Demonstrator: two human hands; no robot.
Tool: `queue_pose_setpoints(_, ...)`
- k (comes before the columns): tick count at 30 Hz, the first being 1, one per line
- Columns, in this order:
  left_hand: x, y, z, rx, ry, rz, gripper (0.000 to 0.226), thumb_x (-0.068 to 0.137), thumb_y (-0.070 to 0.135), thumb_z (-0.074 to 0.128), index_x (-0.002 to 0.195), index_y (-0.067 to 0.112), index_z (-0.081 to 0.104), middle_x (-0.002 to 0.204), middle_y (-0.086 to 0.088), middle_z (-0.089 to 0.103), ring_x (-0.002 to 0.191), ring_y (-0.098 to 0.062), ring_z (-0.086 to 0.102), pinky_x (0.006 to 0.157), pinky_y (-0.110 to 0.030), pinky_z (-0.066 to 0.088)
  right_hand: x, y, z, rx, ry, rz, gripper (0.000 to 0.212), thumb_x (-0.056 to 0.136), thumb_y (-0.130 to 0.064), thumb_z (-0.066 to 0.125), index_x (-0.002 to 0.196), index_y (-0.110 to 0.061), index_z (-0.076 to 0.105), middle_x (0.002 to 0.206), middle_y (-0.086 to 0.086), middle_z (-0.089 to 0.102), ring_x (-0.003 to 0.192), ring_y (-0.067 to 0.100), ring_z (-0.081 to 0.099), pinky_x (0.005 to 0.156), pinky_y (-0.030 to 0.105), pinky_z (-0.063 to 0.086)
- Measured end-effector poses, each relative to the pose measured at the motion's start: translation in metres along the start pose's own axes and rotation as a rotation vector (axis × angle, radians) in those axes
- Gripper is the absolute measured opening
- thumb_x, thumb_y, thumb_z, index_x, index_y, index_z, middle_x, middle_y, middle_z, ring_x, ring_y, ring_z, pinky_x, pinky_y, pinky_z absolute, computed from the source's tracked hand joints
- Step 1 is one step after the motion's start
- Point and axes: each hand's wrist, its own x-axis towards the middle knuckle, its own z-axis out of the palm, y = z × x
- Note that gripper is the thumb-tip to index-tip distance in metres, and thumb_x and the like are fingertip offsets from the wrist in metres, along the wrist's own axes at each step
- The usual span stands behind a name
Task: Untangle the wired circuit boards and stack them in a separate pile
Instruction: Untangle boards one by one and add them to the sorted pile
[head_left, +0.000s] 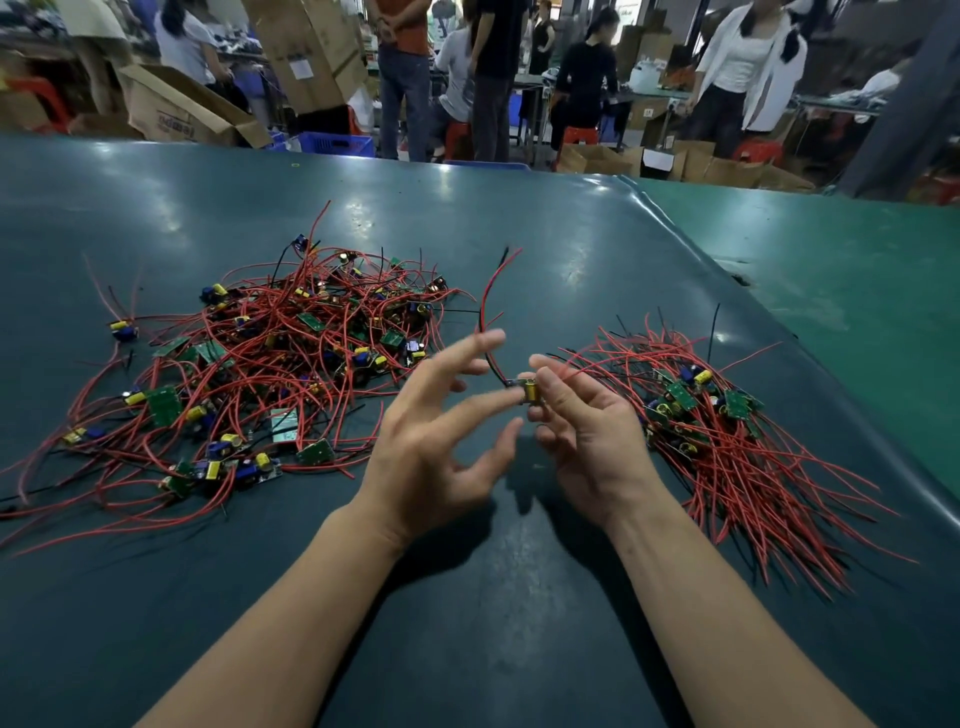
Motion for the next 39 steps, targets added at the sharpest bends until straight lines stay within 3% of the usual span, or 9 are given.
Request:
queue_pose_setpoints(4,-0.001,0.001,0.002,-0.138,0.166,-0.326,0.027,0.08,0.02,0.08,0.097,0.004,0.065,0.106,-0.009,0.06,0.084,-0.015,0.063,0.071,-0.033,0.055,-0.002,0.0,0.002,-0.054,0.016,-0.058,0.005,0.078,-0.009,0.071,0.08,-0.009,0.066,0.069,0.007,0.069,0.046,0.01,0.055,0.04,0.016,0.042)
queue_pose_setpoints(7,0.0,0.0,0.002,-0.318,0.057,-0.659,0.033,0.078,0.038,0.073,0.098,0.012,0.067,0.094,-0.002,0.069,0.076,-0.016,0.068,0.064,-0.033,0.058,-0.004,0.005,0.005,-0.105,0.019,-0.061,0.004,0.077,-0.009,0.072,0.078,-0.009,0.068,0.07,0.01,0.07,0.048,0.013,0.06,0.043,0.018,0.046)
queue_pose_setpoints(15,0.002,-0.003,0.004,-0.662,0.016,-0.701,0.015,0.078,0.023,0.072,0.092,0.021,0.073,0.082,0.008,0.075,0.075,-0.004,0.068,0.067,-0.019,0.053,-0.005,0.0,0.005,0.017,0.0,-0.005,0.01,0.076,-0.013,0.069,0.084,-0.011,0.075,0.084,0.009,0.076,0.066,0.019,0.073,0.047,0.019,0.052)
queue_pose_setpoints(21,0.01,-0.006,0.0,-1.117,0.298,-1.066,0.007,0.089,0.01,0.059,0.088,0.006,0.065,0.084,-0.006,0.075,0.077,-0.018,0.072,0.067,-0.025,0.057,-0.008,0.004,0.001,-0.336,-0.203,-0.201,0.03,0.081,0.004,0.068,0.089,-0.022,0.08,0.106,-0.003,0.075,0.081,0.011,0.07,0.053,0.021,0.051)
queue_pose_setpoints(24,0.013,-0.005,-0.004,-1.286,0.327,-1.151,0.015,0.096,0.007,0.049,0.088,0.007,0.062,0.092,-0.013,0.074,0.08,-0.022,0.073,0.067,-0.026,0.058,-0.007,0.001,-0.003,-0.628,-0.239,-0.403,0.042,0.086,0.013,0.062,0.09,-0.025,0.078,0.117,-0.004,0.069,0.082,0.014,0.068,0.06,0.028,0.056)
queue_pose_setpoints(27,0.016,-0.005,-0.007,-1.362,0.341,-1.212,0.014,0.097,0.012,0.049,0.092,0.006,0.06,0.089,-0.012,0.073,0.072,-0.018,0.072,0.06,-0.023,0.057,-0.006,0.0,-0.008,-0.643,-0.199,-0.406,0.042,0.091,0.014,0.055,0.095,-0.021,0.077,0.11,-0.004,0.071,0.074,0.014,0.066,0.051,0.026,0.053)
queue_pose_setpoints(31,0.017,-0.003,-0.006,-1.295,0.193,-1.317,0.024,0.093,0.016,0.055,0.075,0.012,0.07,0.083,-0.009,0.07,0.05,-0.01,0.059,0.05,-0.018,0.051,-0.005,-0.003,-0.006,-0.315,-0.138,-0.106,0.026,0.096,-0.003,0.055,0.102,-0.019,0.074,0.091,0.002,0.075,0.057,0.014,0.063,0.041,0.02,0.042)
queue_pose_setpoints(34,0.011,0.003,-0.001,-1.226,-0.044,-1.311,0.009,0.082,0.019,0.065,0.081,0.01,0.065,0.085,-0.015,0.063,0.049,-0.013,0.055,0.046,-0.019,0.048,-0.003,0.002,-0.004,-0.393,-0.117,-0.072,0.017,0.083,-0.032,0.069,0.09,-0.018,0.078,0.064,-0.005,0.06,0.046,0.007,0.044,0.039,0.017,0.032)
queue_pose_setpoints(39,0.007,0.006,0.001,-1.088,-0.22,-1.21,0.026,0.072,0.026,0.071,0.089,0.006,0.068,0.079,-0.011,0.072,0.052,-0.014,0.063,0.052,-0.017,0.05,0.001,0.008,-0.005,-0.425,-0.016,-0.1,0.02,0.091,-0.023,0.067,0.078,-0.014,0.079,0.045,-0.007,0.039,0.044,0.012,0.03,0.042,0.021,0.02)
